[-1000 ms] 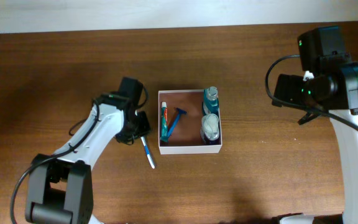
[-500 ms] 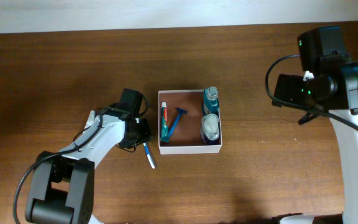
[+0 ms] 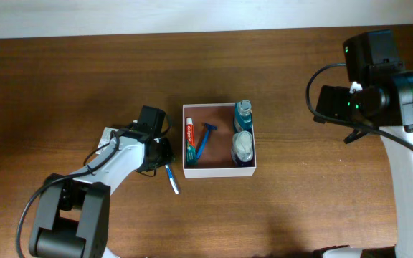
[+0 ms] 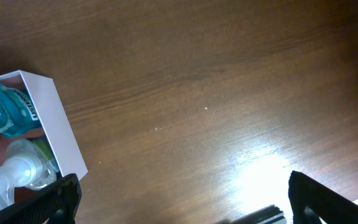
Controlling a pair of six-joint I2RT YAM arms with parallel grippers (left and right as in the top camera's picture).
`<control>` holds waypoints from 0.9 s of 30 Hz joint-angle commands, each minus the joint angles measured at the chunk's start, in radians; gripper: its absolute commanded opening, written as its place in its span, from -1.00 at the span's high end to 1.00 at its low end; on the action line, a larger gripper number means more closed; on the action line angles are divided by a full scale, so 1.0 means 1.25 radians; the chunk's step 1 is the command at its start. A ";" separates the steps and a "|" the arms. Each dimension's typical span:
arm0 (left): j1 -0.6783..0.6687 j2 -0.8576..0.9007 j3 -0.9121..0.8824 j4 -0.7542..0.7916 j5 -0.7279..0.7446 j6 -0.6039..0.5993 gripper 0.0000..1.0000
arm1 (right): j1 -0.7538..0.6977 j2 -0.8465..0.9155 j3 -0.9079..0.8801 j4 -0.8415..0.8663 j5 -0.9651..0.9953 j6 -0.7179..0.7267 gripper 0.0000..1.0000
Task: Pack container
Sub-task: 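Grasp the blue toothbrush handle with the left gripper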
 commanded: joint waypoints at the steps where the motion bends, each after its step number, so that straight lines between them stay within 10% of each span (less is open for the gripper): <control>1: -0.003 0.002 -0.017 0.007 -0.008 0.009 0.40 | -0.005 0.002 0.008 0.000 0.013 0.002 -0.97; 27: -0.008 0.001 -0.012 -0.028 -0.053 0.114 0.92 | -0.005 0.002 0.008 0.000 0.013 0.002 -0.97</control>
